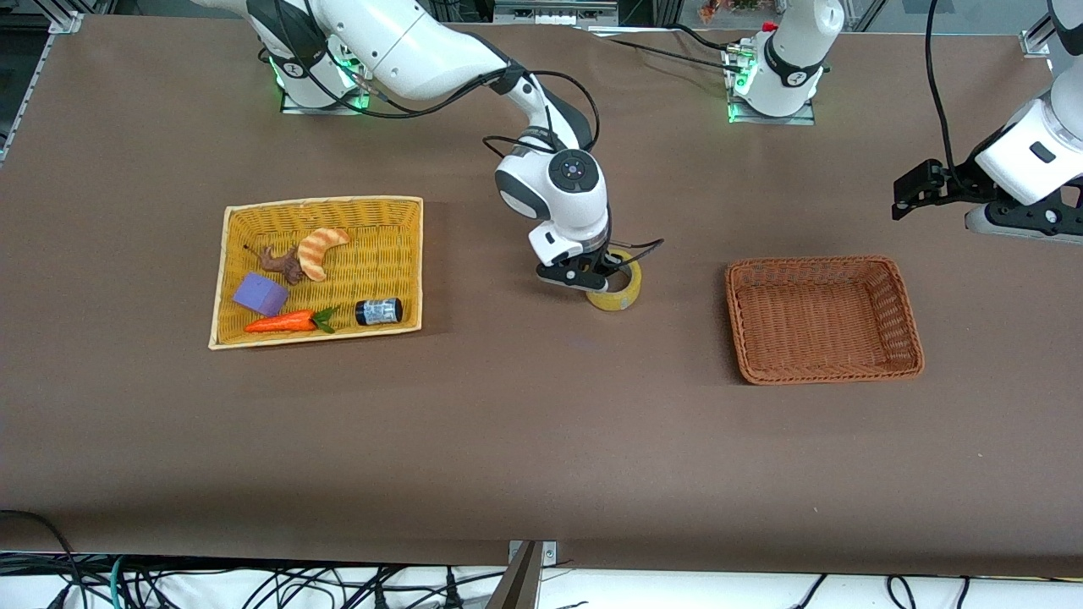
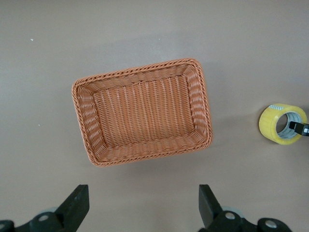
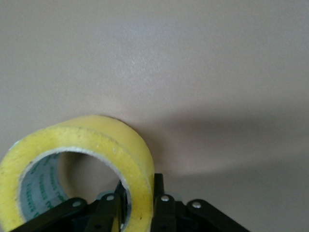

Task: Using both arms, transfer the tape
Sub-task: 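Release the tape and withdraw the right gripper while the left gripper reaches the tape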

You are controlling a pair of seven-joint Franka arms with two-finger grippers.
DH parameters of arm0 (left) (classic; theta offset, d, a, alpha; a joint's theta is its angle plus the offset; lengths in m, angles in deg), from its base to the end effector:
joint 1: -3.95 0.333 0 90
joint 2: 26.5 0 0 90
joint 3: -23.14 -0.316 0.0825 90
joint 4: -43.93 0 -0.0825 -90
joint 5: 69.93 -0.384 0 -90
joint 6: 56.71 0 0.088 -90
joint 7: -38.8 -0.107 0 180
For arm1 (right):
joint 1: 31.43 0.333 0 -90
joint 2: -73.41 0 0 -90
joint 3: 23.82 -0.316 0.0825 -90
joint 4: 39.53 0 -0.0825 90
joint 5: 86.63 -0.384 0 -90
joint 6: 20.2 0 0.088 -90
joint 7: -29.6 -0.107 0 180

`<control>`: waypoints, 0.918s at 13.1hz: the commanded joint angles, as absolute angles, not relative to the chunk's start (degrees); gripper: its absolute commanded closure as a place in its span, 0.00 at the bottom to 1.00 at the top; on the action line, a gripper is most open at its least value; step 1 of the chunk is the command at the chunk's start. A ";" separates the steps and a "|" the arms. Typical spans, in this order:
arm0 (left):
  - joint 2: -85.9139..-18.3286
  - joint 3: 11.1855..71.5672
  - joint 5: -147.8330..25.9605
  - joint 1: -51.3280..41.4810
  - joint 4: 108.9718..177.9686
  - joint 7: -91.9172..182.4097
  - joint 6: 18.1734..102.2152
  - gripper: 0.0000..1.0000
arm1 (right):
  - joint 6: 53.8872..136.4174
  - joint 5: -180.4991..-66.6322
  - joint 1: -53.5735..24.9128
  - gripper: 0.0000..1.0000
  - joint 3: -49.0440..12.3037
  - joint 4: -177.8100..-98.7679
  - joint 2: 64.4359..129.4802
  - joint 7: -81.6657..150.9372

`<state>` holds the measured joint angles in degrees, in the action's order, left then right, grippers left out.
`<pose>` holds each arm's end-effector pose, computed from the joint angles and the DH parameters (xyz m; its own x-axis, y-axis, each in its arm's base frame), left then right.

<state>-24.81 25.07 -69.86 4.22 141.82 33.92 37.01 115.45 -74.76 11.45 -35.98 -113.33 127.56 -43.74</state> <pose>0.5469 -0.0162 0.5811 0.9926 -0.1137 -0.0431 -0.1137 -0.9935 0.0039 0.4723 0.5974 0.1959 0.9591 -0.2804 0.0390 -0.2718 -0.9505 -0.1509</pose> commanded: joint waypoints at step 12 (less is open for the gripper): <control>-35.44 38.58 -63.16 1.67 140.26 33.17 33.81 0.00 | 88.89 -83.62 -15.74 0.00 -35.86 -128.62 89.45 -5.97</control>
